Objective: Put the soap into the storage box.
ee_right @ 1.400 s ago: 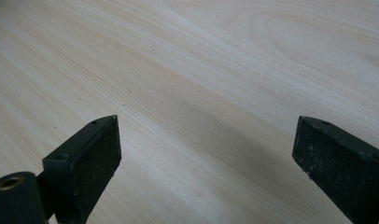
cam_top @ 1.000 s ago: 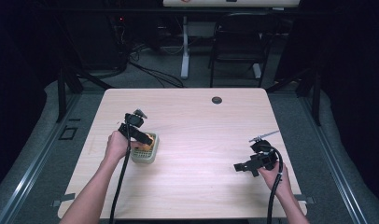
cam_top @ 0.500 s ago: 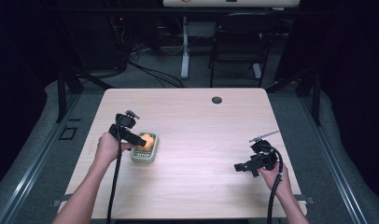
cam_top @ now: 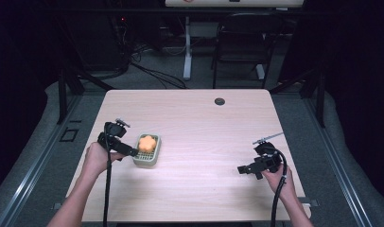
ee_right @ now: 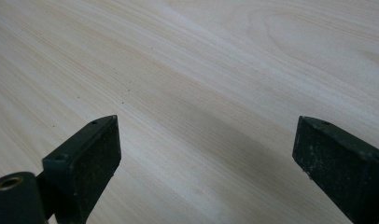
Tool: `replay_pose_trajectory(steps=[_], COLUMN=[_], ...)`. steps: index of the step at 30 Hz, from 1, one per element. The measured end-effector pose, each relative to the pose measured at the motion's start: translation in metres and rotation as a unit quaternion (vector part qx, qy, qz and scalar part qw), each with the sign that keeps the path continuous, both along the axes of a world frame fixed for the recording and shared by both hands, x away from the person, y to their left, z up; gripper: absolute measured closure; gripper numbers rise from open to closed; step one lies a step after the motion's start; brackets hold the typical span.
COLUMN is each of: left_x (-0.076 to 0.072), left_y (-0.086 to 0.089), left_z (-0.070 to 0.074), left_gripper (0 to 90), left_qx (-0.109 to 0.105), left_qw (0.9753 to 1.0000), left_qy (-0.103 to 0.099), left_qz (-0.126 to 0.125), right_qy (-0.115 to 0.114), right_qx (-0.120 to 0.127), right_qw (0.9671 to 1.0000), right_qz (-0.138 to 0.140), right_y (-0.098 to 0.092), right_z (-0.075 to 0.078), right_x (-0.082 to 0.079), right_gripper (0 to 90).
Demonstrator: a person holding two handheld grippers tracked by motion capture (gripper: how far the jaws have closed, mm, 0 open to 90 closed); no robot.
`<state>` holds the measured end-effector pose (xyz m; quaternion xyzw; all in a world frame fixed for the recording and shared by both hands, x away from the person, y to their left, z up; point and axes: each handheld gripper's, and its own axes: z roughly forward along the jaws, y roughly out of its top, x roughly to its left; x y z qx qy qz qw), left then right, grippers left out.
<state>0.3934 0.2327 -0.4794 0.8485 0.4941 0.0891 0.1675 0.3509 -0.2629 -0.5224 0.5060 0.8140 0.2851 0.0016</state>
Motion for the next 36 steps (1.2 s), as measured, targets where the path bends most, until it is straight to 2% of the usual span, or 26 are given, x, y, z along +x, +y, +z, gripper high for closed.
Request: replay_pose_trajectory(steps=[8,13,19,26,31,32,35,36], left_x=[-0.023,-0.036,-0.05,-0.065,-0.072,-0.073,-0.071,-0.071], left_y=[0.022,0.03,0.037,0.046,0.051,0.052,0.052,0.052], left_z=[-0.01,-0.017,-0.024,-0.034,-0.041,-0.041,-0.042,-0.043], left_gripper=[1.6,0.9,0.3,0.2,0.2,0.2,0.2,0.2], left_qx=[-0.001,0.0,0.004,-0.005,-0.024,-0.025,-0.026,-0.027], left_qw=[0.9999,0.9998,0.9997,0.9994,0.9987,0.9987,0.9987,0.9987], left_qy=[0.008,0.017,0.018,0.015,0.025,0.025,0.025,0.023], left_qz=[0.015,0.014,0.017,0.03,0.036,0.038,0.036,0.037], right_qy=[0.002,0.001,0.002,0.003,0.002,-0.001,0.003,-0.002], right_qx=[-0.002,-0.002,-0.002,-0.003,-0.004,0.0,-0.002,0.002], right_qw=[1.0,1.0,1.0,1.0,1.0,0.9999,1.0,1.0], right_qz=[0.0,-0.001,0.0,-0.001,-0.003,-0.011,0.0,-0.009], right_y=[0.0,0.0,0.0,0.001,0.001,0.002,0.002,0.003], right_z=[0.0,0.0,0.0,0.0,0.0,-0.001,0.0,-0.001], right_x=[0.0,0.0,0.0,0.0,0.0,-0.001,-0.001,-0.001], right_gripper=[7.4,7.5,7.5,7.4,7.4,7.4,7.4,7.4])
